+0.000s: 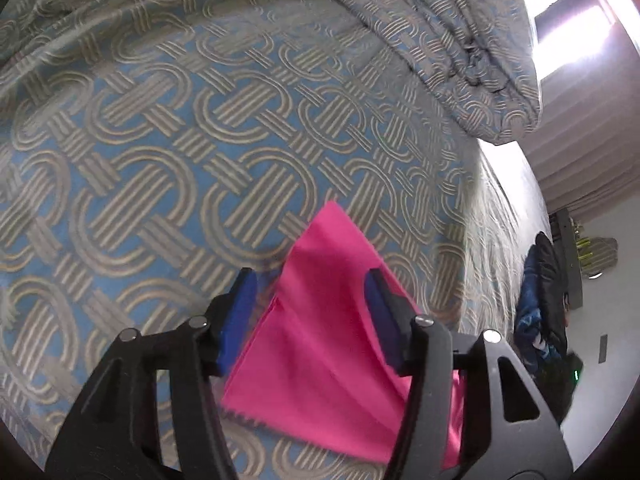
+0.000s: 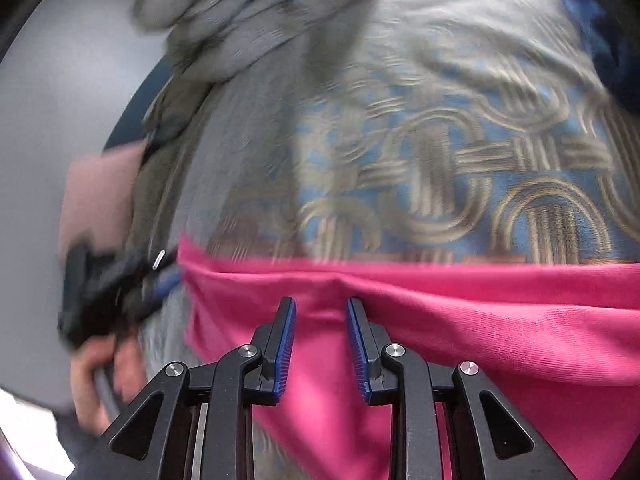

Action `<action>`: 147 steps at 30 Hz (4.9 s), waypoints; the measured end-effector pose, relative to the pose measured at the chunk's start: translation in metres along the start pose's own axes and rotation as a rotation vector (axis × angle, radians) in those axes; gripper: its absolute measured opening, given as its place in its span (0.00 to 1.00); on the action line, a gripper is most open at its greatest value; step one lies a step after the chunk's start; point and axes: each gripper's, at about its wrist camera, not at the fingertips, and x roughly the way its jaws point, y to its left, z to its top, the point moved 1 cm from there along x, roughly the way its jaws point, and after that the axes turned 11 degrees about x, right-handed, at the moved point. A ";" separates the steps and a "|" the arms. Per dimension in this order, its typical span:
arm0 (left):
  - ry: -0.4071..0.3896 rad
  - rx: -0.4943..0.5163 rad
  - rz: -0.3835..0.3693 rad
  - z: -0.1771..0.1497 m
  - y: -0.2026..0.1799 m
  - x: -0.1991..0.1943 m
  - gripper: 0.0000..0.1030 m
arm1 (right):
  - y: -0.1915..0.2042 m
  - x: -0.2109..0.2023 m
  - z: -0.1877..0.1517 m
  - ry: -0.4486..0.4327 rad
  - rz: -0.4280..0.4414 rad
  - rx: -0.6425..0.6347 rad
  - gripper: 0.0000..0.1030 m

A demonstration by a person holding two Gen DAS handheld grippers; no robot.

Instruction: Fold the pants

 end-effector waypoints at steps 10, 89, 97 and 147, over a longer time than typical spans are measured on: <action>0.048 -0.054 -0.024 -0.004 -0.005 0.026 0.54 | -0.012 -0.044 -0.008 -0.068 0.104 0.080 0.33; 0.072 -0.103 -0.172 -0.033 -0.003 0.024 0.31 | 0.018 -0.034 -0.120 0.057 0.448 0.308 0.67; 0.060 -0.098 -0.215 -0.035 0.004 0.028 0.07 | 0.033 0.023 -0.107 0.011 0.338 0.437 0.67; -0.082 0.009 -0.077 -0.026 0.043 -0.052 0.51 | -0.004 -0.053 -0.125 -0.054 0.368 0.267 0.52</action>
